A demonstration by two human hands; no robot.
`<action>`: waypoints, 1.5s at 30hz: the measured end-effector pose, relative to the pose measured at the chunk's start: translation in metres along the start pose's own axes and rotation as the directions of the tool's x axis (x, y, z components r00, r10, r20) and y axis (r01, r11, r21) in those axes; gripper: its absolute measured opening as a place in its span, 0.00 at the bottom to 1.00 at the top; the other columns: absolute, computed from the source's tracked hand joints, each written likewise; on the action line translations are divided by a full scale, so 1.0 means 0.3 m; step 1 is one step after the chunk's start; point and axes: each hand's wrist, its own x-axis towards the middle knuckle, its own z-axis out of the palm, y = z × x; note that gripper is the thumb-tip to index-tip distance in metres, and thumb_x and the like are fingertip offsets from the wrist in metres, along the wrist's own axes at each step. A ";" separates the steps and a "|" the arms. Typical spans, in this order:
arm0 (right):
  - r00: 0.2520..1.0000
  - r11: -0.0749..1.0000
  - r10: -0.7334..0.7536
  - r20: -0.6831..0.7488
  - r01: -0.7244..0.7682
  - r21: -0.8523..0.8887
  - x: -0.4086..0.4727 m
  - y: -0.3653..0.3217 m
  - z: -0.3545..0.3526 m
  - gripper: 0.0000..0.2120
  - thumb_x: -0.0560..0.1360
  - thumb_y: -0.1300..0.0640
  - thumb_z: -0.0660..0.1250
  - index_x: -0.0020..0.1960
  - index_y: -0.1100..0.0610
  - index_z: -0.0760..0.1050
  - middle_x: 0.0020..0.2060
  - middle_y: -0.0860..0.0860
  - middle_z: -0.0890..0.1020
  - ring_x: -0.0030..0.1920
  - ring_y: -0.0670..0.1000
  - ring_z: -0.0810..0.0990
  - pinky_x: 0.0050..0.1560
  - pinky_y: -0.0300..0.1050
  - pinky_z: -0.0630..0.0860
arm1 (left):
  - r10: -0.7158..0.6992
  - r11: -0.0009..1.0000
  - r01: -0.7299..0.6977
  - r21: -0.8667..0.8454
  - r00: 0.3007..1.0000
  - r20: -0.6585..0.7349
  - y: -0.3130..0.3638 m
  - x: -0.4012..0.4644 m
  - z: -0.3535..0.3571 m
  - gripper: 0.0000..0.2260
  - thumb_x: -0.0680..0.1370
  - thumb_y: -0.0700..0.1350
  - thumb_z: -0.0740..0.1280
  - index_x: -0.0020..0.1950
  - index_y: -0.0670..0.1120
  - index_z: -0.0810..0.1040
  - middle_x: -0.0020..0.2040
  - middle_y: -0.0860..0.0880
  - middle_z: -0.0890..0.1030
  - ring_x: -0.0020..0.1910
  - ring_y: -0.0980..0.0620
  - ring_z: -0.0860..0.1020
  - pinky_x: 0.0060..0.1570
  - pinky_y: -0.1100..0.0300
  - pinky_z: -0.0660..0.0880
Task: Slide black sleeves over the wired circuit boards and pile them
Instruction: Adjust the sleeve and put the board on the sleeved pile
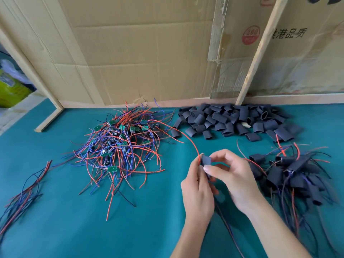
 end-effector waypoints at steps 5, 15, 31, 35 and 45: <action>0.988 0.994 0.075 0.133 -0.085 0.074 0.010 -0.011 -0.062 0.12 0.64 0.63 0.79 0.42 0.54 0.79 0.39 0.54 0.81 0.37 0.53 0.79 0.36 0.42 0.78 | 0.028 1.000 -0.028 0.003 0.999 0.046 -0.001 0.002 0.006 0.22 0.82 0.43 0.56 0.69 0.65 0.76 0.33 0.49 0.76 0.26 0.54 0.74 0.31 0.64 0.73; 0.976 0.976 -0.077 -0.206 0.116 0.183 0.025 -0.069 -0.137 0.17 0.62 0.53 0.81 0.50 0.53 0.86 0.42 0.52 0.85 0.41 0.51 0.80 0.39 0.38 0.76 | 0.065 0.982 -0.097 0.164 0.979 0.191 -0.018 -0.011 0.007 0.22 0.80 0.45 0.55 0.65 0.69 0.74 0.37 0.53 0.83 0.26 0.51 0.71 0.34 0.53 0.76; 0.864 0.888 -0.453 -0.219 0.418 -0.190 0.020 -0.138 -0.163 0.12 0.71 0.62 0.77 0.48 0.45 0.87 0.38 0.44 0.87 0.37 0.42 0.84 0.43 0.31 0.77 | 0.116 0.851 -0.275 0.448 0.929 0.351 0.015 -0.039 0.026 0.17 0.80 0.48 0.52 0.67 0.60 0.70 0.39 0.50 0.79 0.40 0.44 0.77 0.42 0.47 0.76; 0.923 0.898 -0.358 -0.142 0.298 -0.323 0.011 -0.111 -0.177 0.12 0.67 0.56 0.80 0.46 0.42 0.87 0.40 0.47 0.88 0.37 0.46 0.85 0.43 0.34 0.80 | 0.121 0.871 -0.251 0.422 0.943 0.311 0.017 -0.034 0.027 0.17 0.80 0.46 0.53 0.65 0.56 0.74 0.38 0.52 0.79 0.39 0.46 0.77 0.42 0.48 0.76; 0.969 0.995 -0.087 -0.233 0.072 -0.072 0.018 -0.029 -0.135 0.08 0.71 0.69 0.77 0.45 0.57 0.86 0.34 0.51 0.85 0.34 0.47 0.80 0.38 0.38 0.79 | 0.121 0.967 -0.142 0.213 0.986 0.111 0.021 -0.025 0.021 0.04 0.81 0.43 0.69 0.51 0.53 0.78 0.34 0.57 0.77 0.28 0.54 0.69 0.30 0.67 0.66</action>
